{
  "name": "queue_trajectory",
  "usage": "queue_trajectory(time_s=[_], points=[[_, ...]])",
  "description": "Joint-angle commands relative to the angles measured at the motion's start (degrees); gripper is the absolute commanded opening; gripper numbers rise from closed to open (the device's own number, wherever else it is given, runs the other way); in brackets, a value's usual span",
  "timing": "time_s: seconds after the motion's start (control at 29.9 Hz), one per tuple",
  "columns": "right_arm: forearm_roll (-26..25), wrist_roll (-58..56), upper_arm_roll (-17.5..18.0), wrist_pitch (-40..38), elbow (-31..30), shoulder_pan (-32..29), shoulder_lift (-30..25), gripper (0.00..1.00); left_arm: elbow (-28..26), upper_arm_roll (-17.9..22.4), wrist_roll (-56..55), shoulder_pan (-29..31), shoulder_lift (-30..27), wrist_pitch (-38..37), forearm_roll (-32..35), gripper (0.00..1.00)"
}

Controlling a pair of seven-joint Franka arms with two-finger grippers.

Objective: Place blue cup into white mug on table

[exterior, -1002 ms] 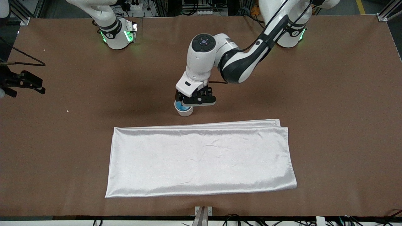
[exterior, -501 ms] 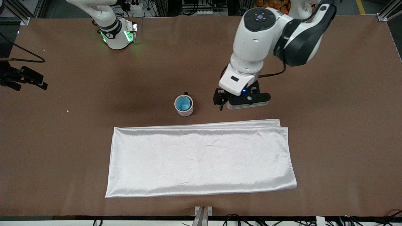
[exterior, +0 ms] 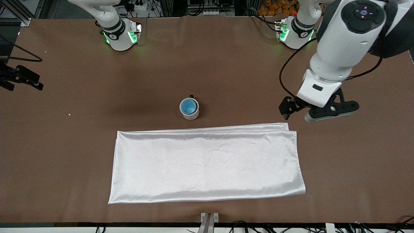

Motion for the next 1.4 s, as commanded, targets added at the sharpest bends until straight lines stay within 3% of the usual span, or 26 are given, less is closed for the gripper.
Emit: queue_trajectory(time_s=[0.0,0.23,0.77,0.97,1.2,1.37], points=[[-1.0,-1.6,0.1,-0.7,0.2,-0.6,-0.8,1.00,-1.6,-0.6,4.1,3.8,-2.4,-2.5,-1.4,1.00],[-2.5,-1.5,0.5,-0.6,0.2,-0.3,-0.8,1.00,-1.6,-0.6,4.9,7.8,-3.1,-4.1,-4.3,1.00],[-2.6,-1.3,0.3,-1.0,0.2,-0.5,-0.8,1.00,-1.6,-0.5,19.2,16.0,-6.1,-7.0,-7.4,1.00],[-2.5,-1.4,0.3,-1.1,0.2,-0.5,-0.9,1.00,-1.6,0.0,20.0,16.1,-6.4,-7.8,-7.4,1.00],[-2.5,-1.5,0.3,-1.0,0.2,-0.6,-0.8,1.00,-1.5,6.4,22.3,11.8,-6.7,-8.0,-7.6,1.00],[-2.3,-1.5,0.3,-0.8,0.2,-0.6,-0.8,1.00,-1.6,9.3,22.6,11.3,-7.1,-8.0,-12.4,1.00]])
